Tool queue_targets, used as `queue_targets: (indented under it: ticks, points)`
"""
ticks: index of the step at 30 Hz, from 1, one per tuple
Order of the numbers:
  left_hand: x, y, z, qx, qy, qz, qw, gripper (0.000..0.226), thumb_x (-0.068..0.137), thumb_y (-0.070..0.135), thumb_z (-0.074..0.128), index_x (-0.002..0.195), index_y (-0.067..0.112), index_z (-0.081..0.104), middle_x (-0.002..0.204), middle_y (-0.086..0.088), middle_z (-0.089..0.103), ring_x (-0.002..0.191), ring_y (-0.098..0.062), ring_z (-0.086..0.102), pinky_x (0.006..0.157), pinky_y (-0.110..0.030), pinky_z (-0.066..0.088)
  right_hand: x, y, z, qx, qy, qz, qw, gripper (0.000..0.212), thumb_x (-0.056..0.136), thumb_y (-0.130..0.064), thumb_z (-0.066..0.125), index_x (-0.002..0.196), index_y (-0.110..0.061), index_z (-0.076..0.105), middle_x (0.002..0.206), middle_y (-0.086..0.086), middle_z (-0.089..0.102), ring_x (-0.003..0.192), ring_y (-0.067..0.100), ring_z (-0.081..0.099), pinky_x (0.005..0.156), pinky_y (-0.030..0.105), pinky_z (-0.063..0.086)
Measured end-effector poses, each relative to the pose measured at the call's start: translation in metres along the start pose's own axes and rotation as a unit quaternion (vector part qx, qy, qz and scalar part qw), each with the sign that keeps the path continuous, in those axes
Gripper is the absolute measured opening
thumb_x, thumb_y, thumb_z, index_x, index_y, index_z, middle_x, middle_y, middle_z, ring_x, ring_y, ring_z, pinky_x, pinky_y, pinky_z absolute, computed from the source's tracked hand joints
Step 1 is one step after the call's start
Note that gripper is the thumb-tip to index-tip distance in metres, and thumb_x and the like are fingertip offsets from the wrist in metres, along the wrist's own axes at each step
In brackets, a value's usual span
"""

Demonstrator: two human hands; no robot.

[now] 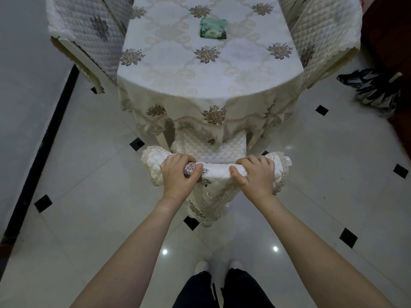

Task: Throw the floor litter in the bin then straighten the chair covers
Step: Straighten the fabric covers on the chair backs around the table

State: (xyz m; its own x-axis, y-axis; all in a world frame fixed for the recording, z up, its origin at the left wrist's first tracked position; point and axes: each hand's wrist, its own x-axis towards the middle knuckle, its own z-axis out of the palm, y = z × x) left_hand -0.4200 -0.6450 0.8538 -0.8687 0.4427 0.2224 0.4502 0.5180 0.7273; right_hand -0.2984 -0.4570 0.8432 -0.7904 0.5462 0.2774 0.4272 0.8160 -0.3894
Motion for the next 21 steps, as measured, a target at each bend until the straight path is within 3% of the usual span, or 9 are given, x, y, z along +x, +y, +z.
queue_targets:
  ticks: [7,15,18,21]
  points:
    - [0.001,0.001,-0.001,0.003,-0.009,-0.004,1.0,0.027,0.082,0.049,0.054,0.078,0.024,0.063,0.079,0.017,0.055,0.083,-0.01,0.047,0.088,-0.037,0.035,0.002,-0.001,-0.002,-0.002,-0.023,0.01,1.0,0.055,0.087,-0.062,0.035,0.086,-0.021,0.073,0.085,-0.005,0.066,0.085,0.023,0.054,0.091,0.04,0.032]
    - [-0.007,0.004,-0.012,0.003,-0.043,0.006,0.999,0.035,0.088,0.055,0.051,0.089,0.025,0.068,0.088,0.014,0.06,0.089,-0.008,0.049,0.096,-0.039,0.037,-0.004,-0.006,-0.022,0.037,-0.088,0.017,0.995,0.06,0.087,-0.066,0.032,0.103,-0.022,0.069,0.1,-0.005,0.064,0.102,0.019,0.051,0.102,0.037,0.025]
    - [-0.013,0.004,-0.02,0.019,-0.068,0.026,0.997,0.039,0.092,0.052,0.052,0.107,0.02,0.069,0.104,0.008,0.064,0.101,-0.013,0.052,0.096,-0.042,0.042,-0.013,-0.007,-0.03,0.081,-0.074,0.005,0.994,0.054,0.09,-0.061,0.039,0.107,-0.017,0.067,0.105,-0.003,0.064,0.107,0.019,0.053,0.109,0.045,0.029]
    - [-0.027,0.005,-0.032,0.044,-0.089,0.051,0.994,0.041,0.096,0.04,0.057,0.128,0.015,0.061,0.13,0.0,0.059,0.125,-0.02,0.048,0.108,-0.042,0.038,-0.027,-0.009,-0.034,0.09,-0.067,-0.005,0.994,0.051,0.094,-0.052,0.04,0.117,-0.013,0.064,0.118,0.001,0.063,0.116,0.021,0.052,0.115,0.049,0.026]
